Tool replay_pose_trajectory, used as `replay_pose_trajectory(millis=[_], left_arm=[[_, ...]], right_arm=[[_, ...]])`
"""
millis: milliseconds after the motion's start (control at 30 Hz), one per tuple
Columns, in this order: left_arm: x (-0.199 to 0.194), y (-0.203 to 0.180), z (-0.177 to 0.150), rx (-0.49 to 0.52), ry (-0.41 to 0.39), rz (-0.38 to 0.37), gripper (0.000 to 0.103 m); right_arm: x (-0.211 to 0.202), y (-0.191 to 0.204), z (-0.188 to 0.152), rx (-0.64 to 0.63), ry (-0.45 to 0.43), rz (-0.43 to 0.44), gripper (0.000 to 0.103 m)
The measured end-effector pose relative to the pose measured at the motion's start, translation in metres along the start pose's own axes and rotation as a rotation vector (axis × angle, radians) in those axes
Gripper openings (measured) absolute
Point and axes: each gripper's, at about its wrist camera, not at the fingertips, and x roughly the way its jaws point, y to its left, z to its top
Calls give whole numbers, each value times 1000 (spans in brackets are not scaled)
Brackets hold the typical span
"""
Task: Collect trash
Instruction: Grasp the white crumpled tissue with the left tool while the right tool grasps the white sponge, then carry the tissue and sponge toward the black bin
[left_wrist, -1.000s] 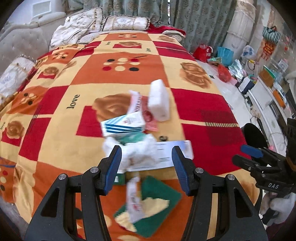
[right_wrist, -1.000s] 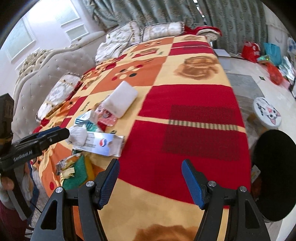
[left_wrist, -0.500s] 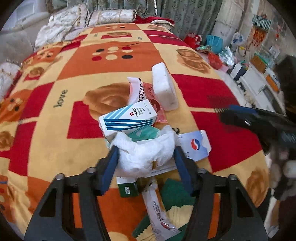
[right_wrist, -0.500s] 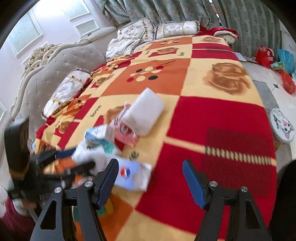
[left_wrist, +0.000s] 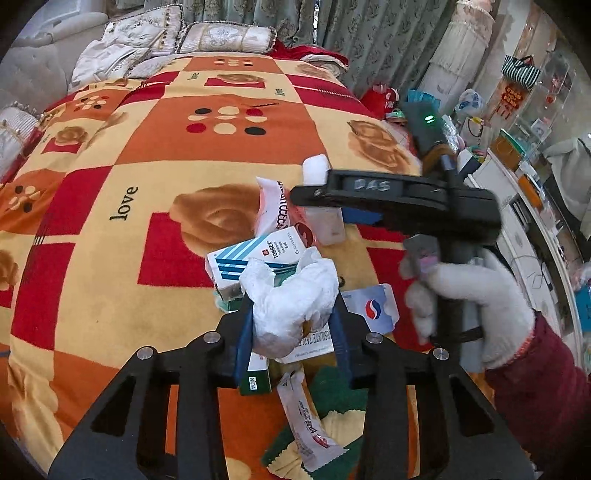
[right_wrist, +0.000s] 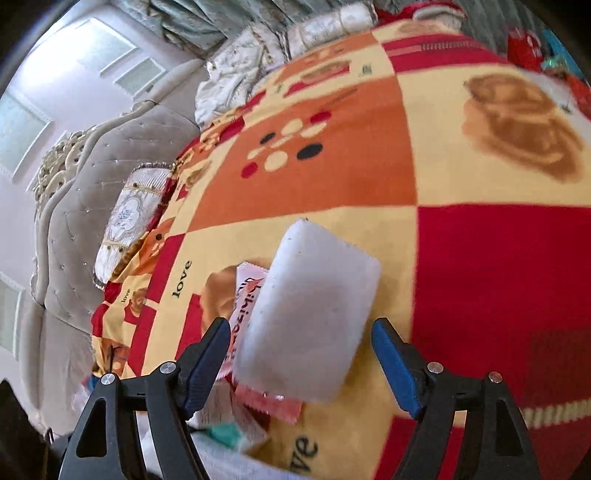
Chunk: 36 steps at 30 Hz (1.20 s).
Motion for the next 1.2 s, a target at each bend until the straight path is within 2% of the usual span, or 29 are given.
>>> replay_pose_trajectory(millis=[67,167,400,733,967,1200], left_arm=[[0,0,1,-6,-1,1,35],[-3,-2,1,-15,-6,-1,35],[-12,-20,1,-1,-30,2,35],[-18,-56,-7,39,-34,8,35],[-18,-76,-11,59,-34,0,35],[-19,-79,-13,57,-30,6,35]], right_arm=[[2,3,-2,-20,-2,-8,61],[-9,15,-7,-95,-22,-46,61],[-69,33,-35,-242,-65,-102,61],[-121,7,-99,-290,-37,-200,62],[-126,-18,-135,-301,52,-272,62],[-105,-26,-147,-283,86,-263,68]])
